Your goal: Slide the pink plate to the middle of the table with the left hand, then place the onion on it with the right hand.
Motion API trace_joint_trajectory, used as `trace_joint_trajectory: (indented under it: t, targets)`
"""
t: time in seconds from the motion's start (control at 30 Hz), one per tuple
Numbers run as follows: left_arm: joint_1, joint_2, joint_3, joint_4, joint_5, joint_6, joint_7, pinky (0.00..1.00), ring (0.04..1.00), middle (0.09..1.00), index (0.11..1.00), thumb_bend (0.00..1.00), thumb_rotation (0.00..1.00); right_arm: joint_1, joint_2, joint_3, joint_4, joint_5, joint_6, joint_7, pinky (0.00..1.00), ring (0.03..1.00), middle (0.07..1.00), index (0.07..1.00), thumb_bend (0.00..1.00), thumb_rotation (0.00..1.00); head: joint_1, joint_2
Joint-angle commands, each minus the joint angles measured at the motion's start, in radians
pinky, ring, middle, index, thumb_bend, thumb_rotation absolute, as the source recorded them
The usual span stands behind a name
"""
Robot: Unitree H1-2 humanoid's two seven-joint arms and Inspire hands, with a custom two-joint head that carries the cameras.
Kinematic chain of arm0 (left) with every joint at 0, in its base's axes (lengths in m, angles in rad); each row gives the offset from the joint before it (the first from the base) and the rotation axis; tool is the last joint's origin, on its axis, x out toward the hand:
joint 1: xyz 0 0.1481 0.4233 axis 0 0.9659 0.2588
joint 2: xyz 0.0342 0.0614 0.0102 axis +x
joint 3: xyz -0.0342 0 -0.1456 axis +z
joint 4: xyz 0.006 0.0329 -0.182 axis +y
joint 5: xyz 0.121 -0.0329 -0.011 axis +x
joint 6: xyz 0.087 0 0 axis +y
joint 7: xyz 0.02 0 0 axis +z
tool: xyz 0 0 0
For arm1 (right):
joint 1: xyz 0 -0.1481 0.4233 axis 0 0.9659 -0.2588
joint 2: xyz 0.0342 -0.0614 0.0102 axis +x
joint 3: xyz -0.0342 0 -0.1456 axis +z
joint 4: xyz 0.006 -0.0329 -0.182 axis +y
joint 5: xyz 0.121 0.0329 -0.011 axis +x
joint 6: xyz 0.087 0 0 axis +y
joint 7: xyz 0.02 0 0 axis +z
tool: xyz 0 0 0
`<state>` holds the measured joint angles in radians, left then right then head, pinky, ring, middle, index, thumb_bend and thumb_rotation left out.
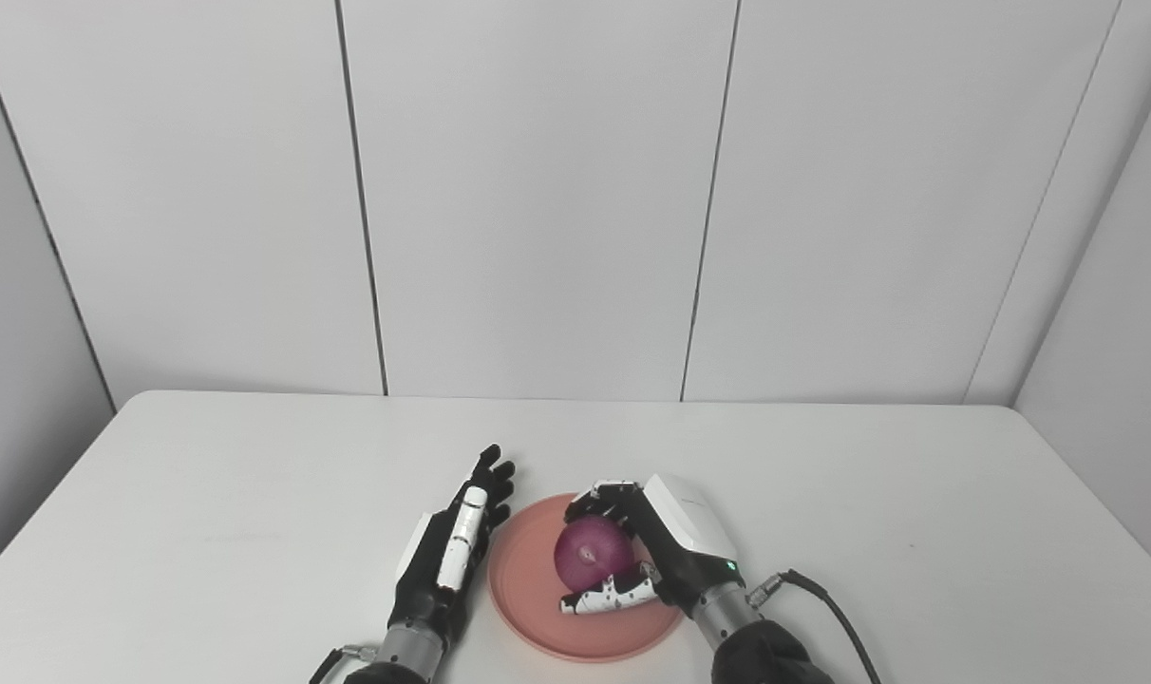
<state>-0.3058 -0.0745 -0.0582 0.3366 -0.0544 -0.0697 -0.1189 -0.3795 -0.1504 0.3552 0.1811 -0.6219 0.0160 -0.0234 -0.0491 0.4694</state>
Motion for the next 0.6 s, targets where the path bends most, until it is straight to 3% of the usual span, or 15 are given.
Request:
trace_joint_trajectory:
  t: [0.0,0.07,0.33,0.57]
  targets:
    - [-0.030,0.000,-0.005,-0.012,0.003,-0.027,-0.001,0.94,0.954,0.951,0.949,0.59,1.00,-0.031,-0.015,-0.004,-0.037,-0.011,-0.079,-0.034,0.62,0.696,0.722,0.696,0.58,0.48,0.001,0.001]
    - [-0.031,0.000,-0.004,-0.009,0.002,-0.028,-0.002,0.95,0.956,0.954,0.951,0.60,1.00,-0.026,-0.021,-0.004,-0.044,-0.013,-0.097,-0.038,0.67,0.750,0.773,0.751,0.59,0.57,-0.001,0.000]
    - [-0.030,0.003,-0.004,-0.012,0.006,-0.029,0.002,0.94,0.952,0.950,0.948,0.59,1.00,-0.002,-0.022,-0.019,-0.068,-0.006,-0.151,-0.068,0.85,0.873,0.889,0.880,0.62,0.78,-0.002,-0.002]
    - [-0.027,0.003,-0.004,-0.013,0.004,-0.028,-0.001,0.95,0.954,0.951,0.950,0.60,1.00,0.010,-0.018,-0.041,-0.062,0.010,-0.220,-0.096,0.88,0.893,0.908,0.894,0.64,0.87,-0.002,-0.002]
